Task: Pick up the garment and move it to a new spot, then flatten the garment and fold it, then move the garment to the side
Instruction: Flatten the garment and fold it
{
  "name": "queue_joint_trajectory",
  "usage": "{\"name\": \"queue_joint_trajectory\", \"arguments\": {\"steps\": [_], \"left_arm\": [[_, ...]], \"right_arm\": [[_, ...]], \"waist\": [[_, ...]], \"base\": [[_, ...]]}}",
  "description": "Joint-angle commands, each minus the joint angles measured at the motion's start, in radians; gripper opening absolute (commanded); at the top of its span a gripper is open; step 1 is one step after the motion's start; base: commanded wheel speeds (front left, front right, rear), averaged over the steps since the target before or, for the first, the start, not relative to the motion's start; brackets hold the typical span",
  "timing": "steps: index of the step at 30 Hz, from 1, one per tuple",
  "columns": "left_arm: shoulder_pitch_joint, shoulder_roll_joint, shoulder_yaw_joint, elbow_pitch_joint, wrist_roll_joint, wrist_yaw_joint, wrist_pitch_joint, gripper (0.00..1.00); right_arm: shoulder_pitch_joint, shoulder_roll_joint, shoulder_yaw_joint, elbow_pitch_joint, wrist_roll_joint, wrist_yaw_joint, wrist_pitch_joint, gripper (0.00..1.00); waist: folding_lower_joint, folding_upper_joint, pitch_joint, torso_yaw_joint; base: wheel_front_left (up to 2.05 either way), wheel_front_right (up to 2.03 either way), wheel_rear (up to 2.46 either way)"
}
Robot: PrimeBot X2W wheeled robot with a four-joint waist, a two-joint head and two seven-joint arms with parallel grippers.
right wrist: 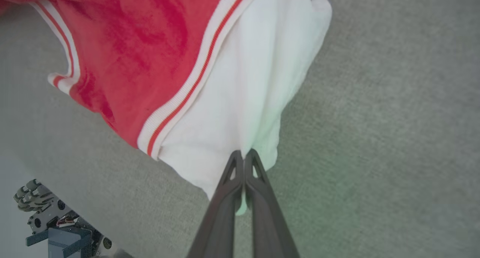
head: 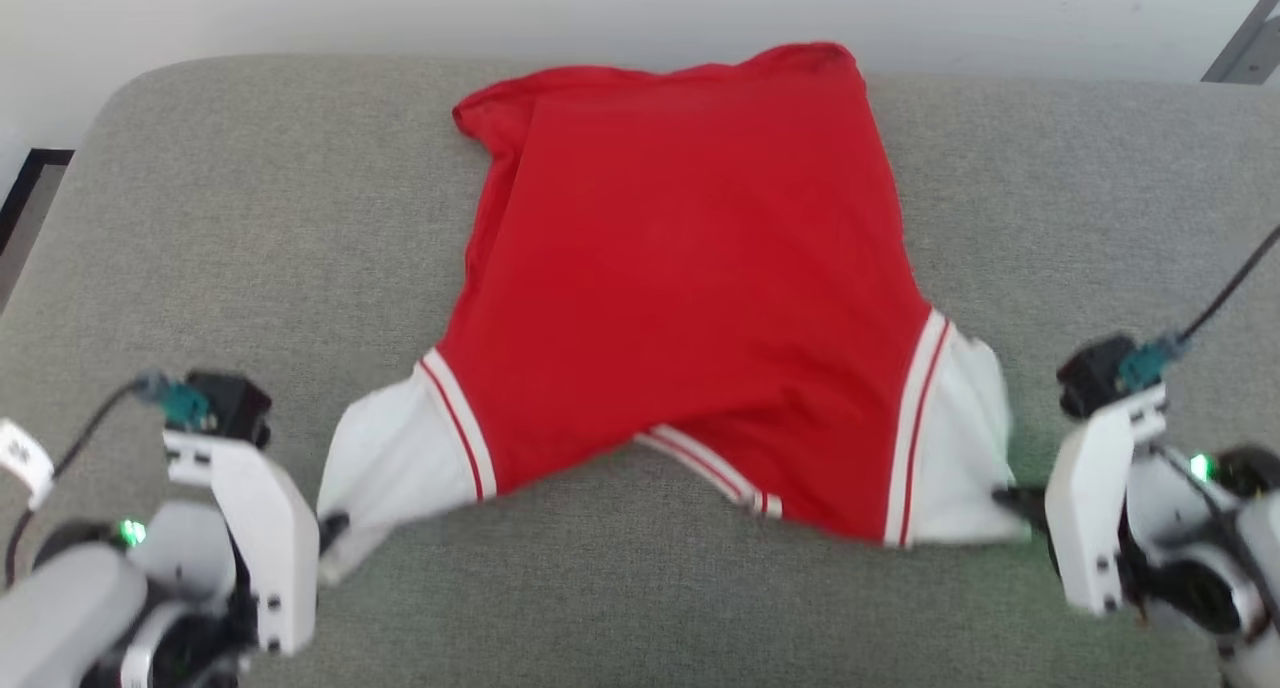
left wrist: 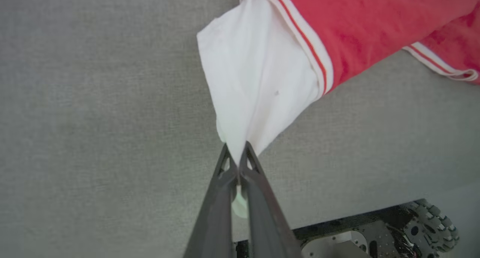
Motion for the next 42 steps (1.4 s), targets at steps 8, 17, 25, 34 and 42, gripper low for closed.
{"name": "queue_joint_trajectory", "arguments": {"steps": [8, 17, 25, 34, 42], "left_arm": [[0.174, 0.078, -0.014, -0.16, -0.05, 0.114, -0.008, 0.0], [0.248, 0.074, -0.032, -0.214, -0.067, 0.137, -0.035, 0.0], [0.208, 0.03, -0.019, -0.19, -0.042, 0.098, -0.08, 0.0], [0.186, 0.012, 0.004, -0.184, -0.031, 0.072, -0.123, 0.0], [0.119, -0.027, 0.0, -0.174, -0.002, 0.031, -0.123, 0.0]], "right_arm": [[0.287, 0.045, -0.149, -0.228, -0.04, 0.0, 0.192, 0.0], [0.463, 0.15, -0.286, -0.373, -0.145, 0.0, 0.287, 0.0], [0.423, 0.203, -0.337, -0.465, -0.219, 0.0, 0.26, 1.0], [0.217, 0.28, -0.414, -0.588, -0.341, 0.0, 0.117, 1.0], [-0.112, 0.288, -0.385, -0.285, -0.438, 0.0, -0.097, 1.0]], "waist": [[0.0, -0.0001, -0.002, 0.009], [0.0, -0.0001, 0.018, 0.023], [0.0, -0.0001, 0.048, 0.019], [0.0, -0.0001, 0.106, 0.023], [0.0, -0.0001, 0.18, 0.083]], "base": [[0.0, 0.0, 0.0], [0.0, 0.0, 0.0], [0.0, 0.0, 0.0], [0.0, 0.0, 0.0], [0.0, 0.0, 0.0]]}}
